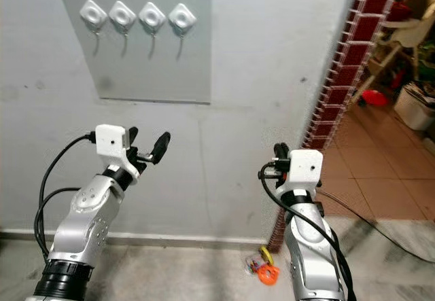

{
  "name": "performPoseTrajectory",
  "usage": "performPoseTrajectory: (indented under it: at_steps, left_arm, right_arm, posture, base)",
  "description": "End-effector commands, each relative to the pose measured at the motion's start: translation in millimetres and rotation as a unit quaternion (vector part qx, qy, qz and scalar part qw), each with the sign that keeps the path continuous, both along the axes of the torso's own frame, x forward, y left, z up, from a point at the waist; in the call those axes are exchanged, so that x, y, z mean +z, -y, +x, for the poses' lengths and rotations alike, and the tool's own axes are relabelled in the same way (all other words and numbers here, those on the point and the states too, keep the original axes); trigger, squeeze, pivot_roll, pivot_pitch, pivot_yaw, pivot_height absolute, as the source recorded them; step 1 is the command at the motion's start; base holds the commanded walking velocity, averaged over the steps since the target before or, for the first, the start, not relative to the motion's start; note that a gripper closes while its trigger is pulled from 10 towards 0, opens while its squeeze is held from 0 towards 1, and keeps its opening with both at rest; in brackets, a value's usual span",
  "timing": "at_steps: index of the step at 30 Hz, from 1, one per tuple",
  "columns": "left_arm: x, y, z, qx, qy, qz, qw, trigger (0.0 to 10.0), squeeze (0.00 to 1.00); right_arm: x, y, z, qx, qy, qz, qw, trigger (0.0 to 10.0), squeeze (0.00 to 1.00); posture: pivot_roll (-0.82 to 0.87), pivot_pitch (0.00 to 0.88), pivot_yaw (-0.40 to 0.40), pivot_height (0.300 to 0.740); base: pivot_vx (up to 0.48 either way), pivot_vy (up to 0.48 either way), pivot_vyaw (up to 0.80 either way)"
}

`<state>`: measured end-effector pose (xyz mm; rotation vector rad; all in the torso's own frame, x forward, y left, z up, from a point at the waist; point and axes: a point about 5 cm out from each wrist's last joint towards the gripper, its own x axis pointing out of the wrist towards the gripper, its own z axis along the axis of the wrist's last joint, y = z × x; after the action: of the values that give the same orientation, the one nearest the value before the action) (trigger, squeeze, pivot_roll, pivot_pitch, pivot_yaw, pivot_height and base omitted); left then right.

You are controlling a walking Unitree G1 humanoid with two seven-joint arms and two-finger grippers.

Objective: Hang keys on a hook

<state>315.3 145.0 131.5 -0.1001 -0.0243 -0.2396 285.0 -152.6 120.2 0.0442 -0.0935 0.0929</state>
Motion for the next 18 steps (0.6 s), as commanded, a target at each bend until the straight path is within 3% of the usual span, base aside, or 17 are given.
performPoseTrajectory:
  at_steps: [1,9,18]
  left_arm:
    - [3.6,4.6,1.1,-0.004,0.007,0.004,1.0,10.0,0.0]
    - [12.0,8.8,4.4,-0.017,0.017,-0.004,1.0,10.0,0.0]
    - [32.1,7.6,14.3,-0.028,0.048,0.006,0.998,10.0,0.0]
  right_arm:
    - [3.0,8.0,-0.4,-0.01,0.004,-0.005,1.0,10.0,0.0]
    - [9.3,8.2,3.0,0.018,0.011,0.001,1.0,10.0,0.0]
    - [35.9,5.6,25.1,0.082,0.048,-0.012,0.995,10.0,0.0]
  posture:
    - [-0.08,0.0,-0.002,0.74]
    - [-0.08,0.0,-0.002,0.74]
    - [-0.08,0.0,-0.004,0.74]
  base:
    - [0.0,0.0,0.0]
    - [0.0,0.0,0.0]
    - [0.0,0.0,0.0]
